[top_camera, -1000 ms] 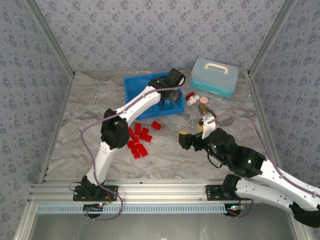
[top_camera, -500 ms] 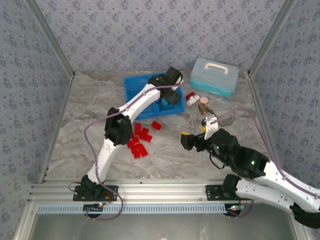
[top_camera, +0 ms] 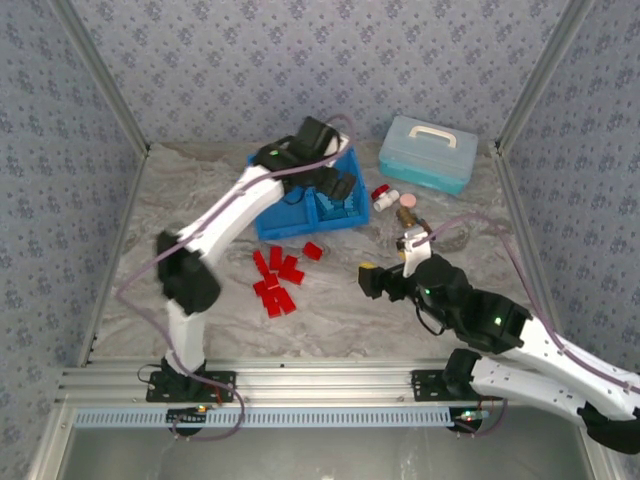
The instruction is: Sort the legos into containers by color
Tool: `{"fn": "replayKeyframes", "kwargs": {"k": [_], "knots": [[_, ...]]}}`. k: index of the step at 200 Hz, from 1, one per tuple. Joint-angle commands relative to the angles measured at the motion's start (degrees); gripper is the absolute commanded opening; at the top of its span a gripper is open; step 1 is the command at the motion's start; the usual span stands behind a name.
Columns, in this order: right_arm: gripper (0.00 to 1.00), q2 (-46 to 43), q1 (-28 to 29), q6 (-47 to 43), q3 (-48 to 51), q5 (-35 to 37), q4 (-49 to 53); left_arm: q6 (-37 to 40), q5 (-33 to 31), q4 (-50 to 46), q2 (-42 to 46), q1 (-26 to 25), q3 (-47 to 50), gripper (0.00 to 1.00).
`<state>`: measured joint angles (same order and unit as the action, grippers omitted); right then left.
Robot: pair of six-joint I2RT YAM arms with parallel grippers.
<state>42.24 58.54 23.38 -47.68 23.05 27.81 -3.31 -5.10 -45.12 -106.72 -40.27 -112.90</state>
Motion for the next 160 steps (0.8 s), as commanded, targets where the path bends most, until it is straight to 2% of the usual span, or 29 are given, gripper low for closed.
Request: {"fn": "replayKeyframes", "kwargs": {"k": [1,38,76,106,160], "knots": [[0.97,6.5,-0.7,-5.8,-2.9,-3.1,-2.6,-4.0,1.9,1.9,15.6,-0.3,11.7,0.97],[0.97,22.0,-4.0,-12.2,-5.9,-9.1,-5.9,-8.4,-1.2,-1.7,38.9,-0.3,33.3,0.99],[0.98,37.2,-9.1,-19.7,-9.1,-20.3,-13.1,-5.2,-7.0,-7.8,55.3,-0.2,46.4,0.99],[0.94,48.2,-14.0,-22.4,-13.4,-27.8,-14.6,-2.9,-9.5,-8.7,60.1,-0.1,53.1,0.99],[0.93,62.4,-16.1,-24.3,-23.0,-27.3,-14.2,-5.8,-10.9,-5.0,59.8,0.0,60.4,0.99]]}}
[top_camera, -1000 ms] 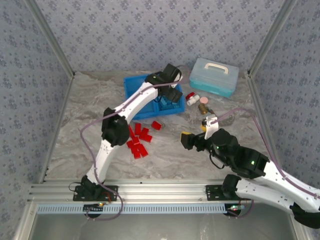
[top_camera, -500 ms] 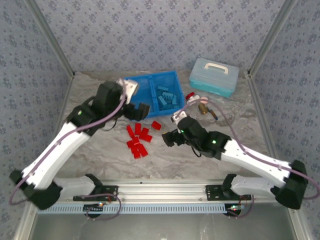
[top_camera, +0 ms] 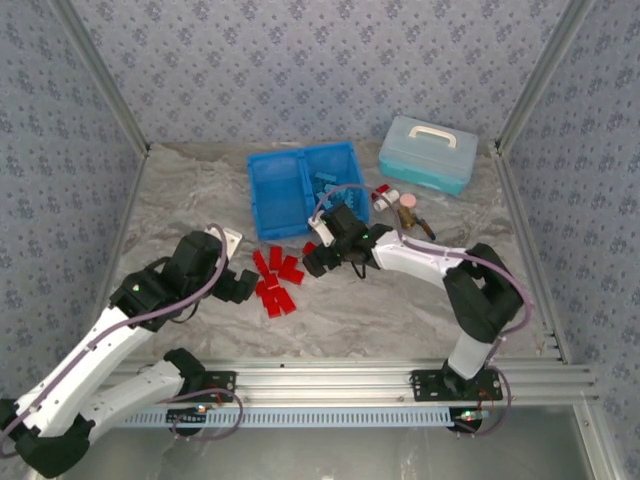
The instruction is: Sort the legos into containers by color
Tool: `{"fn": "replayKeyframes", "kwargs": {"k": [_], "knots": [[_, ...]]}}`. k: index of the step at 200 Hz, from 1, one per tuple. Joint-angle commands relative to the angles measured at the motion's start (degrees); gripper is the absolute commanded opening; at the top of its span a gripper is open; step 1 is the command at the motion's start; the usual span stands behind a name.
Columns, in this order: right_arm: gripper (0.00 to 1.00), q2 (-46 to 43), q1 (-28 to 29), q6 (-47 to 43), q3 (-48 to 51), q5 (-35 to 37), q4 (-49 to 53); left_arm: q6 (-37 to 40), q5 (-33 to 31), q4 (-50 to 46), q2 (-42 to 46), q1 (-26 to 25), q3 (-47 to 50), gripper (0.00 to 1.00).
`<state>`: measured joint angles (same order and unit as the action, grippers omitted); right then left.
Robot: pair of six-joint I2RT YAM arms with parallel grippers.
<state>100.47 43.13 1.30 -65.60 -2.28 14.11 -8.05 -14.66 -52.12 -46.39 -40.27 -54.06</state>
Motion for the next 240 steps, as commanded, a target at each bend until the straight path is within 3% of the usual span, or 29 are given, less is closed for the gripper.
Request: {"fn": "replayKeyframes", "kwargs": {"k": [1,44,83,112,143,169,198,240], "knots": [[0.93,4.4,-0.7,-2.3,-5.2,-1.9,-0.5,-1.1,-1.4,2.0,-0.5,-0.1,1.5,0.99],[0.91,12.0,-1.2,-3.7,-10.3,-2.2,-0.7,-1.2,-1.6,3.4,-0.7,0.0,2.0,0.99],[0.82,15.7,-0.8,-4.1,-11.4,-2.9,-0.7,-1.6,-2.3,3.4,-0.4,0.0,2.2,0.99],[0.60,17.1,-0.8,-3.3,-11.6,-4.3,-0.5,-1.8,-2.4,3.4,-0.9,0.1,2.1,0.99],[0.46,16.8,-0.4,-3.2,-10.6,-3.9,-1.1,-1.9,-2.4,3.3,-1.5,0.3,1.9,0.99],[0.37,15.0,-0.3,-3.1,-9.2,-4.2,-1.6,-2.8,-3.0,3.3,-1.5,0.6,1.9,0.99],[0.35,8.4,1.4,-1.8,-6.8,-2.5,-2.9,-4.4,-2.1,3.3,-1.5,1.1,2.1,0.99],[0.35,-2.4,8.7,2.3,-6.3,7.8,-4.9,-6.3,-5.0,3.1,0.8,3.5,2.2,0.99]]}}
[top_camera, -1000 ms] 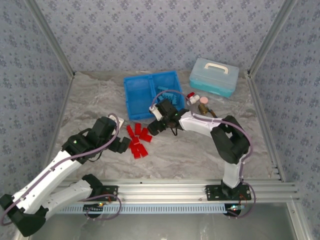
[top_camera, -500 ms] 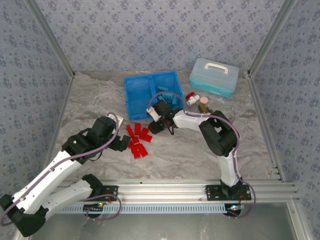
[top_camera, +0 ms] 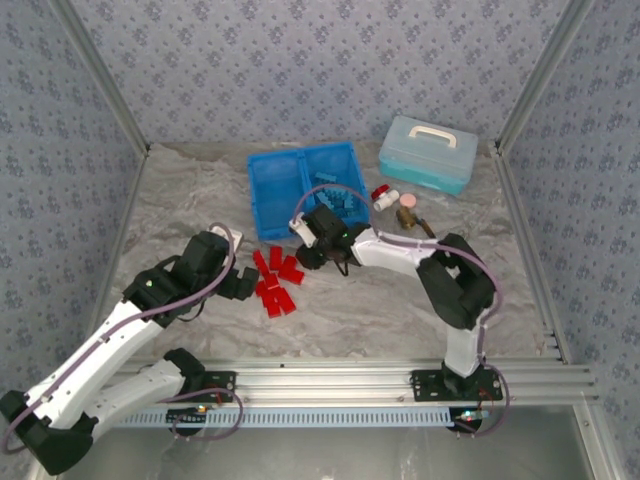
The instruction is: Sort the legos into containers by color
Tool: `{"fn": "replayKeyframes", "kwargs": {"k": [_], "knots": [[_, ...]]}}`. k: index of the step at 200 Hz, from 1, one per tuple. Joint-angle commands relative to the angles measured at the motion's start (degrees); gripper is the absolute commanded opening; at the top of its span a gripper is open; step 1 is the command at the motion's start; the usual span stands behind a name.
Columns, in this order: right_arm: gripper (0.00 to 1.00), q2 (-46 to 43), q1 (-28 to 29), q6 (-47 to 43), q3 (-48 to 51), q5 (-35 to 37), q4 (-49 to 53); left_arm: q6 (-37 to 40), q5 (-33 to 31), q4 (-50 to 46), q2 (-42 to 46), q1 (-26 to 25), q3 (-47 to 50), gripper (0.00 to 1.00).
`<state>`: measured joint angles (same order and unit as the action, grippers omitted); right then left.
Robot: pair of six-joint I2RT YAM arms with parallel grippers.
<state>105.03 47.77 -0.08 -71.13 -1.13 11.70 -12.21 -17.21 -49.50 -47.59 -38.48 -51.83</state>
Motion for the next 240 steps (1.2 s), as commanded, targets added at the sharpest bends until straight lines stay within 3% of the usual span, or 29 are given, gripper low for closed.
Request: {"fn": "replayKeyframes", "kwargs": {"k": [1,25,52,153,210,240], "knots": [[0.35,-7.1,4.2,3.8,-0.8,6.7,-2.7,-2.2,-2.4,0.5,2.1,1.7,0.0,0.99],[0.34,-6.2,5.8,8.3,-4.8,9.3,-5.3,-3.5,-1.4,1.8,4.8,5.5,0.6,0.99],[0.32,1.4,4.7,13.1,-14.8,14.5,-2.3,-3.7,2.4,2.3,5.5,9.4,1.2,0.99],[0.36,31.5,-1.7,20.4,-48.8,11.5,11.0,-3.6,1.8,1.7,6.4,9.8,1.5,0.99],[0.48,32.0,-1.8,21.1,-53.5,10.8,13.8,-3.9,1.7,1.7,6.3,9.8,1.6,0.99],[0.49,28.7,-1.8,20.1,-53.5,11.1,14.4,-3.9,1.6,1.5,6.3,9.8,1.5,0.99]]}}
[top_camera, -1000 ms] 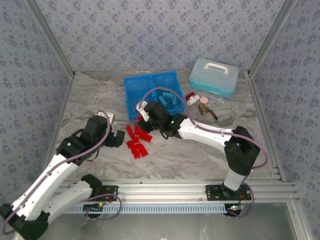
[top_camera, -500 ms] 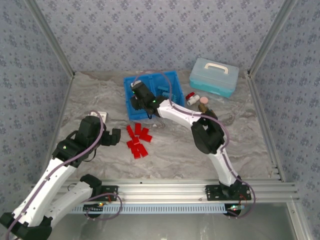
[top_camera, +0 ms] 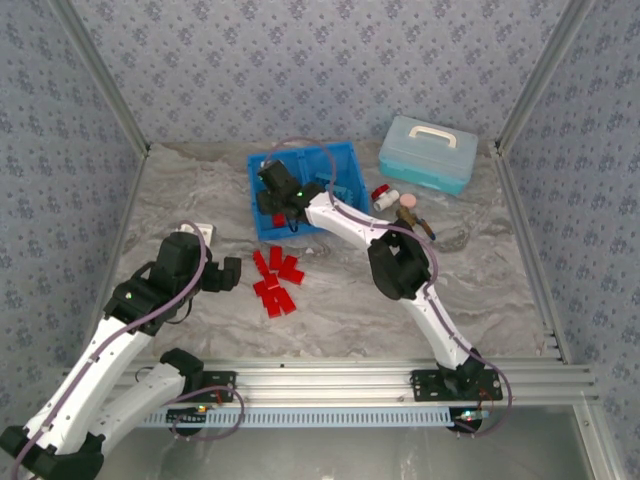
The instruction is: Sort the legos into containers by color
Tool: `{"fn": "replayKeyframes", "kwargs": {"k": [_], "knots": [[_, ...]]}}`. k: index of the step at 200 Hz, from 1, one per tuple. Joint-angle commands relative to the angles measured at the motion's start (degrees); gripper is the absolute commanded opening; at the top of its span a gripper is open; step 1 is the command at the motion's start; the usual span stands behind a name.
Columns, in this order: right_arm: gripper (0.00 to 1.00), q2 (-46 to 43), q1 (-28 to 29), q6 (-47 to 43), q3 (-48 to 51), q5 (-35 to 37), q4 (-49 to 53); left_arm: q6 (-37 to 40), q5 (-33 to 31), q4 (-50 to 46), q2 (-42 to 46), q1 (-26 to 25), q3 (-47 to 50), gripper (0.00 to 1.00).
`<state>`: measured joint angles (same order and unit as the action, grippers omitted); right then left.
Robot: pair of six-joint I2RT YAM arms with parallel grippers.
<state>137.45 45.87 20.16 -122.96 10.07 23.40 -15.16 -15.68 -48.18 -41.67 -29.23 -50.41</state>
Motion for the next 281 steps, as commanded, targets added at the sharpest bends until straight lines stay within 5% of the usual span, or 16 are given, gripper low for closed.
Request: {"fn": "replayKeyframes", "kwargs": {"k": [1,39,78,112,169,211,281], "knots": [[0.49,-3.8,0.1,-0.3,-1.6,0.0,2.7,-1.0,0.1,0.2,0.4,0.5,0.1,0.99],[0.49,-14.3,2.3,-5.0,5.8,1.7,1.0,-1.1,0.1,0.0,0.7,0.5,0.1,0.99],[0.50,-31.4,7.3,-11.6,30.9,0.7,-6.9,-1.2,0.0,0.2,1.2,0.5,0.1,0.99],[0.55,-38.8,11.2,-18.5,44.1,-3.5,-4.2,-1.1,0.7,0.8,1.0,0.6,0.2,0.99],[0.61,-33.0,10.2,-21.9,45.0,-7.9,5.1,-1.0,1.5,0.8,0.0,1.2,0.2,0.99],[0.79,-27.0,8.4,-21.9,43.1,-9.9,4.7,-1.1,1.7,0.8,-0.3,1.5,0.1,0.99],[0.68,-22.0,5.8,-22.3,41.8,-14.7,3.7,-1.0,1.4,0.7,-0.3,1.6,0.2,0.99]]}}
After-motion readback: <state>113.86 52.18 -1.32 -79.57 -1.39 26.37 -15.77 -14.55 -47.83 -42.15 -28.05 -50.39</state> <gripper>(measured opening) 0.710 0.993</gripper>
